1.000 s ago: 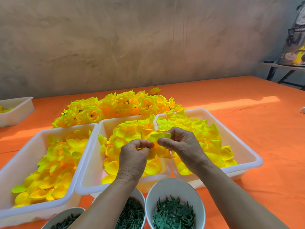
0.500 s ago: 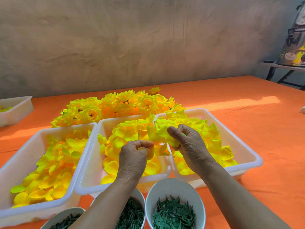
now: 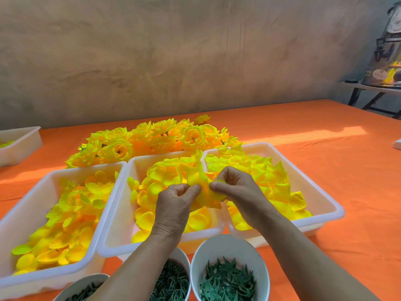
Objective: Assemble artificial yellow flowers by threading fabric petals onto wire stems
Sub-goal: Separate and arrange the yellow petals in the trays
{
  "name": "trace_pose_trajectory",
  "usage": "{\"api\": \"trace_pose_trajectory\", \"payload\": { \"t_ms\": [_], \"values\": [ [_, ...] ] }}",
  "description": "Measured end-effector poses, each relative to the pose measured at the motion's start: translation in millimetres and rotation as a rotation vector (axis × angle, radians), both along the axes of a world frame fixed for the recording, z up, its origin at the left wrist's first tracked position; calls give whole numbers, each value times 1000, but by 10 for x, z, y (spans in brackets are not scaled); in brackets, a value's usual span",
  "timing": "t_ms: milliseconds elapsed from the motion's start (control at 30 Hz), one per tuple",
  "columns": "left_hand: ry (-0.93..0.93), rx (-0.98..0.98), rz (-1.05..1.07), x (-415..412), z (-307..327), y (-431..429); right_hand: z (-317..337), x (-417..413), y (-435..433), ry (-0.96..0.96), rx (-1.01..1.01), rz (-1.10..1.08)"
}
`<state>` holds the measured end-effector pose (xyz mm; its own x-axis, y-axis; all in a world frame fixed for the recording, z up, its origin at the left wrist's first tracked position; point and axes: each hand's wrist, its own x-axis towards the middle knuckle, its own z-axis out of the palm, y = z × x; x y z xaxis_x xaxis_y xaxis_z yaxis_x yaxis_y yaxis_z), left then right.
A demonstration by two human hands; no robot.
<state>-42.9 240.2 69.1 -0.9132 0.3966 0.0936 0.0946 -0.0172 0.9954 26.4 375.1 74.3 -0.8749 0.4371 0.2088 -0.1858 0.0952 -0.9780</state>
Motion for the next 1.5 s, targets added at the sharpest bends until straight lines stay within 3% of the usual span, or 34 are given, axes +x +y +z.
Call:
{"api": "trace_pose_trajectory", "payload": {
  "t_ms": [167, 267, 367, 467, 633, 733, 833, 933, 1300, 1500],
  "values": [
    [-21, 3, 40, -5, -2, -3, 47, 12, 137, 147, -429, -124],
    [-33, 19, 37, -7, -2, -11, 27, 8, 239, 224, -548, -246],
    [-26, 36, 23, -14, -9, -10, 79, -15, 361, 209, -400, -471],
    [-15, 40, 10, -20, -13, -5, 204, -69, 529, 154, -111, -676],
    [-18, 69, 19, -20, -22, -8, 299, -91, 744, -330, 325, -662],
    [-32, 75, 10, -20, -17, -5, 278, -14, 634, -338, 572, -709],
    [-52, 76, -3, -27, -4, -9, 218, 74, 281, -91, 746, -541],
    [-57, 75, -32, -45, -26, -17, 90, 90, -119, -77, 884, -171],
    [-101, 102, -45, -25, -1, -23, -69, 49, -209, -61, 807, -137],
    [-115, 135, -70, -6, -5, -34, -46, 52, -177, -25, 650, -228]
  ]
}}
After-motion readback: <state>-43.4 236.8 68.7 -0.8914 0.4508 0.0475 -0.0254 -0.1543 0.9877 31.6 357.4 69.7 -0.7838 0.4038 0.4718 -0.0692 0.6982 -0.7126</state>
